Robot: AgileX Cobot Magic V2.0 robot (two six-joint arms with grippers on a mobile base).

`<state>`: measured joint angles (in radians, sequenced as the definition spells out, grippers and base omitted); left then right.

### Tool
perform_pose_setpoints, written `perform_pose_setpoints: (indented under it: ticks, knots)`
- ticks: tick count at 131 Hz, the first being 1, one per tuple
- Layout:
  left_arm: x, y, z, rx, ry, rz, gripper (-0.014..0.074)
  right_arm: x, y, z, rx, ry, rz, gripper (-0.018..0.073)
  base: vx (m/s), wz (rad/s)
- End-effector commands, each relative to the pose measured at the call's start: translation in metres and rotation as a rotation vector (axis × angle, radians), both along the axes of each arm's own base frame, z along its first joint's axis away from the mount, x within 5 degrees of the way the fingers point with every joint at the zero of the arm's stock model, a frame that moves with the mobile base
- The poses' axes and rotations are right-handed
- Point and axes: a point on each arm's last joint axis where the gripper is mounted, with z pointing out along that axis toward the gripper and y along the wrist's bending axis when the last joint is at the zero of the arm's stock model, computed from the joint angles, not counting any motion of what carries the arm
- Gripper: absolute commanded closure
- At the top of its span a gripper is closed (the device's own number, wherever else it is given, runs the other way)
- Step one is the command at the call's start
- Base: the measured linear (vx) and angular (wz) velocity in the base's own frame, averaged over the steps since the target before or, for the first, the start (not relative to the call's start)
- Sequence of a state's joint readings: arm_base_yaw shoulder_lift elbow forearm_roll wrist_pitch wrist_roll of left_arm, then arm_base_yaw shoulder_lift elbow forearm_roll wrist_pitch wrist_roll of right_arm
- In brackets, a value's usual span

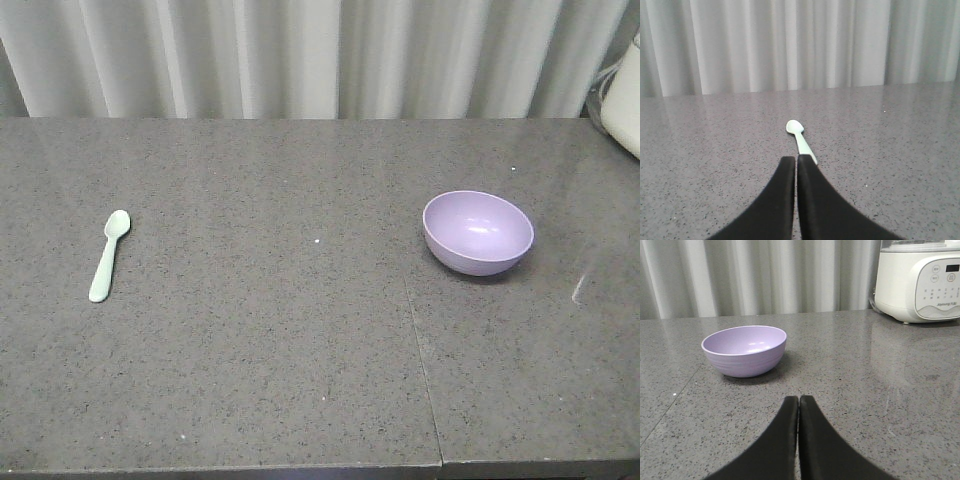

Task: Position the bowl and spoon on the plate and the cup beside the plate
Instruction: 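Approach the counter and position the base before the spoon and bowl, then lower the left gripper over the green spoon, right over the bowl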

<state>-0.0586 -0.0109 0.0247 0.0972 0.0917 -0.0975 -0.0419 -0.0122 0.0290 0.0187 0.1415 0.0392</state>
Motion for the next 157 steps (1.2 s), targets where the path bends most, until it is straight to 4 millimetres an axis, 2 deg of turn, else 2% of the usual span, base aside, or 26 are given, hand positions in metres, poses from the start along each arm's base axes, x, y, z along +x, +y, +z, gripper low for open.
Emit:
perform_pose_setpoints:
  ticks: [1, 11, 29, 40, 49, 66, 67, 70, 79, 94, 95, 96, 99, 109, 127, 157]
  knots:
    - [-0.001, -0.001, 0.006, 0.004, -0.081, -0.007, 0.0603, 0.000, 0.000, 0.007, 0.003, -0.067, -0.007, 0.0568, 0.00, 0.00]
    - [-0.001, -0.001, 0.007, -0.009, -0.076, -0.007, 0.0603, 0.000, 0.000, 0.012, 0.012, -0.061, -0.006, 0.0568, 0.00, 0.00]
    - [0.004, -0.001, 0.013, -0.152, -0.051, -0.011, 0.0603, 0.004, 0.000, 0.022, 0.041, -0.028, -0.004, 0.0568, 0.00, 0.00]
    - [0.010, -0.001, 0.026, -0.153, -0.020, -0.008, 0.0603, 0.013, -0.001, 0.034, 0.033, 0.024, -0.005, 0.0568, 0.00, 0.00]
    - [0.017, -0.002, 0.044, -0.151, -0.006, -0.008, 0.0603, 0.024, -0.001, 0.047, 0.003, 0.069, -0.003, 0.0568, 0.00, 0.00]
    - [0.041, -0.003, 0.075, -0.150, 0.058, -0.002, 0.0603, 0.059, -0.003, 0.080, -0.023, 0.185, 0.005, 0.0568, 0.00, 0.00]
    - [0.046, -0.003, 0.078, -0.149, 0.074, 0.000, 0.0603, 0.063, -0.003, 0.087, -0.025, 0.186, 0.006, 0.0568, 0.00, 0.00]
    - [0.050, -0.004, 0.089, -0.149, 0.066, 0.000, 0.0603, 0.069, -0.003, 0.088, -0.024, 0.209, 0.007, 0.0568, 0.00, 0.00]
    - [0.072, -0.005, 0.107, -0.147, 0.106, 0.004, 0.0603, 0.095, -0.004, 0.109, -0.019, 0.265, 0.011, 0.0568, 0.00, 0.00]
    - [0.106, -0.006, 0.135, -0.142, 0.186, 0.015, 0.0603, 0.135, -0.005, 0.124, -0.046, 0.419, 0.032, 0.0568, 0.00, 0.00]
    - [0.109, -0.006, 0.132, -0.139, 0.209, 0.018, 0.0603, 0.137, -0.005, 0.128, -0.049, 0.419, 0.034, 0.0568, 0.00, 0.00]
    - [0.112, -0.007, 0.139, -0.140, 0.197, 0.017, 0.0603, 0.139, -0.005, 0.125, -0.050, 0.436, 0.035, 0.0568, 0.00, 0.00]
    - [0.119, -0.007, 0.137, -0.138, 0.233, 0.021, 0.0603, 0.147, -0.005, 0.130, -0.052, 0.458, 0.039, 0.0568, 0.00, 0.00]
    - [0.141, -0.008, 0.148, -0.134, 0.279, 0.028, 0.0603, 0.169, -0.006, 0.131, -0.058, 0.560, 0.055, 0.0568, 0.00, 0.00]
    - [0.172, -0.009, 0.156, -0.123, 0.382, 0.042, 0.0603, 0.194, -0.004, 0.137, -0.008, 0.621, 0.070, 0.0568, 0.00, 0.00]
    - [0.188, -0.010, 0.150, -0.121, 0.443, 0.049, 0.0603, 0.201, -0.005, 0.134, -0.001, 0.630, 0.071, 0.0568, 0.00, 0.00]
